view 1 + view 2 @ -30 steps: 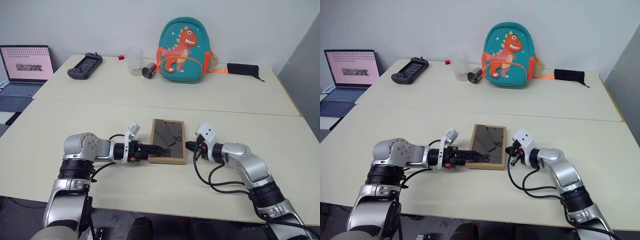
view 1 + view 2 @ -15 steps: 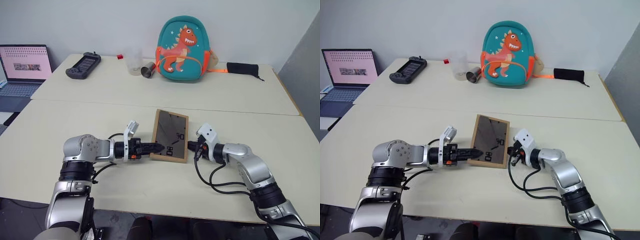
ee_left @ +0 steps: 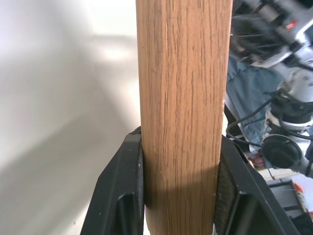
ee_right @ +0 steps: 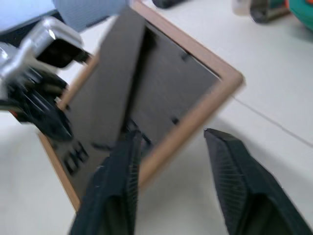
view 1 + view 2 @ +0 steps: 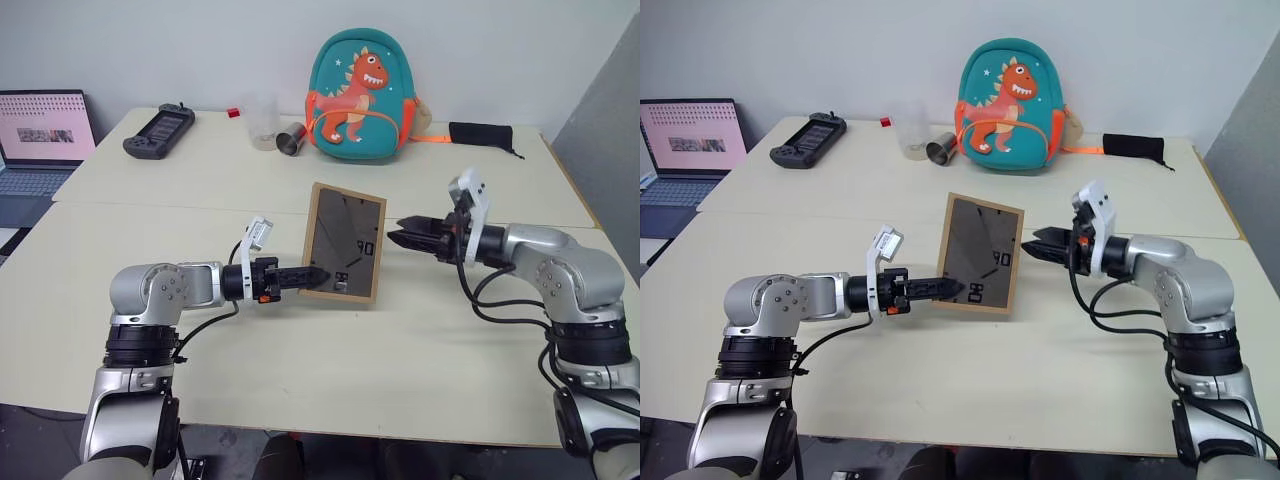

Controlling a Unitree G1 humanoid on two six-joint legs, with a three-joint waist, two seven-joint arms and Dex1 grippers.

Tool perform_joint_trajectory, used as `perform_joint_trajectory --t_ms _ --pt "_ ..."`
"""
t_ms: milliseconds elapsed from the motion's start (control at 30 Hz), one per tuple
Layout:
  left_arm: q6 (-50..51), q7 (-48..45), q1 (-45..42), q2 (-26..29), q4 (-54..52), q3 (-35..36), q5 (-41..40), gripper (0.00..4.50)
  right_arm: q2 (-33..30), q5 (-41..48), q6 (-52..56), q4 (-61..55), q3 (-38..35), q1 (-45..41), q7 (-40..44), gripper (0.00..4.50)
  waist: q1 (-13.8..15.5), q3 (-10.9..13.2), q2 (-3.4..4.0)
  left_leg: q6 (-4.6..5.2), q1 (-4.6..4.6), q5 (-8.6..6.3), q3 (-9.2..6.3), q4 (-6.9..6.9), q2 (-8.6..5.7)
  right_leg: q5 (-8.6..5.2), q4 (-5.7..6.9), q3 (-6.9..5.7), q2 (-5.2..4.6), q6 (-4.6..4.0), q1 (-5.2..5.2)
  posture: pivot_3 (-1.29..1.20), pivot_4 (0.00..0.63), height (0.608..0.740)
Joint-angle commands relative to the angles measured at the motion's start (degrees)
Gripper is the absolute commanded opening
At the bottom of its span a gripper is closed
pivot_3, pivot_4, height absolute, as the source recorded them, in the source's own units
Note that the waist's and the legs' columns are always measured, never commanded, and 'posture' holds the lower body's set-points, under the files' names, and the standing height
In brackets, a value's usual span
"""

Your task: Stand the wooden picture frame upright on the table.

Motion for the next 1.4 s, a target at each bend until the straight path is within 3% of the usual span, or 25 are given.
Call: perform_joint_trajectory --t_ms 33,233,467,767,1067,1167,1300,1400 --pt "-1.5 0.7 -0.8 -0.7 -3.3 1.9 -2.0 1.28 3.5 0.1 -1.5 1.2 2.1 -3.4 -1.7 3.21 0.0 0.0 0.00 0.00 0.00 0.00 0.01 0.00 0.00 0.00 -0.01 0.00 0.00 0.00 0.00 0.00 0.150 0.740" --pt "-0.9 1.5 -0.3 -0.7 -4.9 2.8 -3.2 1.28 7.8 -1.4 -4.2 5.1 5.6 -5.7 -2.5 4.47 0.0 0.0 0.01 0.00 -0.05 0.00 0.00 0.00 0.01 0.00 0.00 0.00 0.00 0.00 -0.06 0.00 0.150 0.740" --pt "-0.2 3.0 0.3 -1.0 -5.8 3.4 -3.7 1.28 9.4 1.0 -2.9 1.2 7.9 -5.4 0.4 4.47 0.0 0.0 0.01 0.00 -0.08 0.00 -0.02 -0.02 0.01 0.00 0.02 -0.03 -0.01 0.00 -0.10 0.00 0.150 0.740" --pt "0.2 3.3 0.6 -0.1 -5.0 3.4 -4.3 1.28 3.2 11.9 6.8 -6.7 2.2 -1.5 4.4 4.47 0.1 0.0 0.00 0.00 -0.10 0.00 -0.05 -0.02 0.01 0.00 0.00 -0.05 -0.01 0.00 -0.10 0.00 0.150 0.740" --pt "6.7 4.1 -1.1 0.2 -2.9 5.3 -7.5 1.28 -7.4 4.6 -1.7 -7.6 -0.3 5.5 2.5 4.47 0.2 0.0 -0.01 0.01 -0.11 -0.01 0.00 -0.01 -0.01 0.00 -0.06 0.00 -0.01 0.01 -0.10 0.00 0.150 0.740" --pt "13.7 5.1 -2.0 -0.4 -1.6 8.6 -10.9 1.28 -11.2 -0.9 -12.1 -9.2 -1.2 10.0 3.3 4.47 0.2 0.0 -0.03 0.01 -0.18 -0.01 0.01 -0.01 -0.02 0.00 -0.12 0.01 -0.01 0.01 -0.14 0.00 0.150 0.740" --pt "18.0 7.2 -1.5 1.9 1.0 7.3 -16.7 1.28 -15.3 -15.2 -38.4 -6.1 3.0 16.9 5.4 4.47 0.2 0.0 -0.04 0.01 -0.44 -0.01 -0.02 0.01 -0.02 -0.01 -0.10 -0.03 -0.01 0.02 -0.36 0.00 0.150 0.740" --pt "18.0 9.9 -1.4 5.1 4.4 3.8 -25.1 1.28 -15.8 -30.5 -68.4 4.9 7.2 18.9 -1.0 4.47 -0.1 0.0 -0.06 0.01 -0.43 -0.01 0.01 0.02 -0.01 -0.01 -0.10 -0.01 -0.01 0.02 -0.36 0.00 0.150 0.740"
